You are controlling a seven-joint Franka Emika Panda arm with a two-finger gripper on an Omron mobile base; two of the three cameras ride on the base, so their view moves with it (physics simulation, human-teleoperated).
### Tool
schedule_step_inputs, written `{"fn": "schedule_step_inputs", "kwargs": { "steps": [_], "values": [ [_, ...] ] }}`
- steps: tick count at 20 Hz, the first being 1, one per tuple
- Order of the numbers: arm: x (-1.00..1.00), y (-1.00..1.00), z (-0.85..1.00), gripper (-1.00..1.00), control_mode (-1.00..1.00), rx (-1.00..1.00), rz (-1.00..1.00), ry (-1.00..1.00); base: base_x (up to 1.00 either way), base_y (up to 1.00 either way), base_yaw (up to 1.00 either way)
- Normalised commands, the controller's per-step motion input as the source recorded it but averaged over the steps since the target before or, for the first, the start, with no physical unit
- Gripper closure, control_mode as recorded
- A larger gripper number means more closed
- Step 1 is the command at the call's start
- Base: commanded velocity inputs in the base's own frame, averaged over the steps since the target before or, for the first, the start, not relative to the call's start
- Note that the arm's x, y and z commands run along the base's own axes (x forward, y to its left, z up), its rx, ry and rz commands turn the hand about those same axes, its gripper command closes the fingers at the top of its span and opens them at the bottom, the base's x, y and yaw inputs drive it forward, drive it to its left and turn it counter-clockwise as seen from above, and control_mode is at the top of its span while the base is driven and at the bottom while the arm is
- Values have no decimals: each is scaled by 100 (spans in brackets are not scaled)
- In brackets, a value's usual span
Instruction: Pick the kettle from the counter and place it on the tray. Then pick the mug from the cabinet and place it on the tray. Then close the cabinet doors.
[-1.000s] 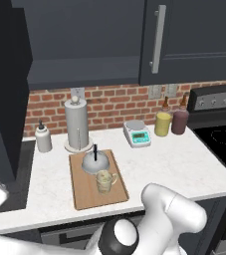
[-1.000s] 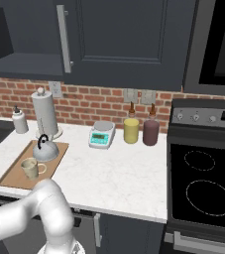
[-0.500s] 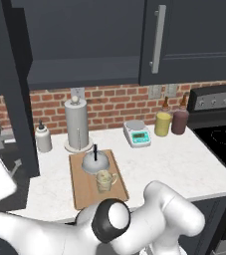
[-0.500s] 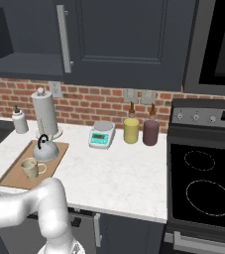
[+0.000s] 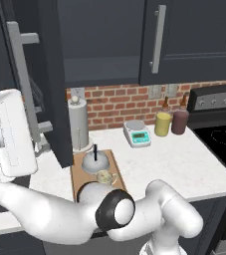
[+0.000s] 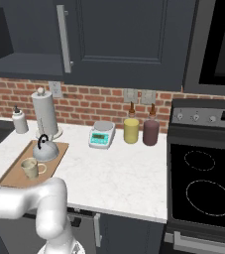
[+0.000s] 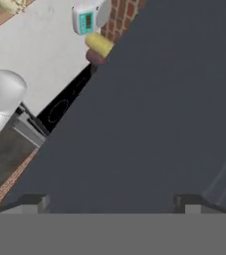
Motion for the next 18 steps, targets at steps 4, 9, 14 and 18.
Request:
{"fn": "schedule_step_inputs", "kwargs": {
  "steps": [4, 9, 14, 18],
  "values": [
    [31, -99, 0, -100, -100, 16, 0, -7, 0, 0, 0],
    [38, -100, 0, -100, -100, 17, 1, -8, 0, 0, 0],
    [44, -99, 0, -100, -100, 19, 3, -6, 0, 0, 0],
    [55, -88, 0, -100, -100, 20, 10, -10, 0, 0, 0]
  ]
}}
